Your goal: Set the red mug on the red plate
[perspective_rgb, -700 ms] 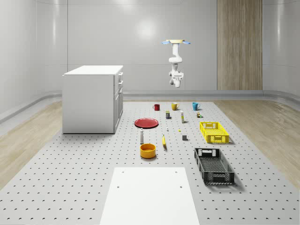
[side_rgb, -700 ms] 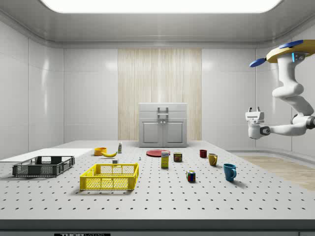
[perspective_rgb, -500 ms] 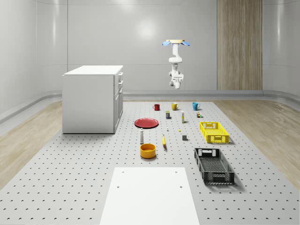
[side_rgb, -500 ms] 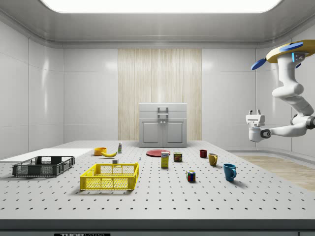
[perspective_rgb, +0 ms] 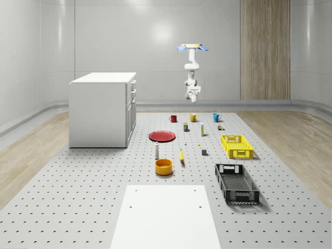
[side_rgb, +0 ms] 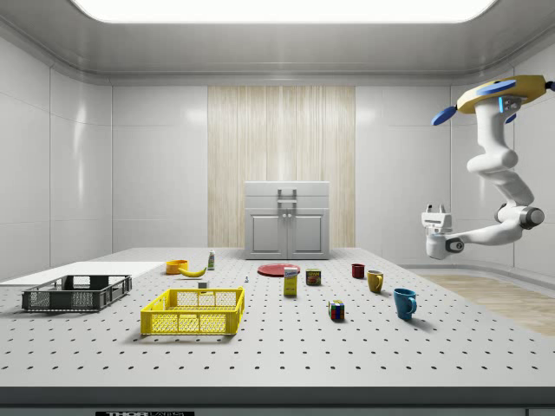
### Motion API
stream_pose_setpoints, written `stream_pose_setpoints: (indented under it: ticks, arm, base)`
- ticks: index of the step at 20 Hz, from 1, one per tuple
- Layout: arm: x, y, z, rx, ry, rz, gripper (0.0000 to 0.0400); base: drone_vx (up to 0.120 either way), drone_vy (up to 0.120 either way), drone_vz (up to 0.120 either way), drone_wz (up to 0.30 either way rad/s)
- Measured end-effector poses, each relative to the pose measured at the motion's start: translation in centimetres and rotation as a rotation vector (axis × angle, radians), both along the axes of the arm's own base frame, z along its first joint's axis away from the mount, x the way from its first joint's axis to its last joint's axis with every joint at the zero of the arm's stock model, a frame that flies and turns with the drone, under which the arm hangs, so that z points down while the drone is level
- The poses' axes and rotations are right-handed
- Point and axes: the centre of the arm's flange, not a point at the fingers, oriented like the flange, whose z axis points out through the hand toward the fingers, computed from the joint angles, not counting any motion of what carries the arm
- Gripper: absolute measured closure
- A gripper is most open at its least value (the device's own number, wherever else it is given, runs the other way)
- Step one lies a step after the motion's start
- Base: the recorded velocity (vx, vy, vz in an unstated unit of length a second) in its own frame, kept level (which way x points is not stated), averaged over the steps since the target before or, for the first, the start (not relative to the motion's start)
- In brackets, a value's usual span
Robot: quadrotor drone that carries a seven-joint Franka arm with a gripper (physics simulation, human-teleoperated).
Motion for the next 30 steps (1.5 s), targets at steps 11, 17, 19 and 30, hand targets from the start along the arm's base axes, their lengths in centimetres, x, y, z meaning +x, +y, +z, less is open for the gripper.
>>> stream_pose_setpoints:
  ticks: [11,17,19,30]
  arm:
    - [0.0,0.0,1.2,0.000,-0.008,0.000,0.0000]
    - [0.0,0.0,1.2,-0.001,-0.013,0.000,0.0000]
    - [0.0,0.0,1.2,-0.001,-0.015,0.000,0.0000]
    - [-0.1,0.1,1.3,-0.006,-0.023,0.000,0.0000]
  base:
    - [0.120,-0.120,0.000,0.000]
    - [0.073,-0.120,0.000,0.000]
    - [0.000,-0.120,0.000,0.000]
    - [0.000,-0.120,0.000,0.000]
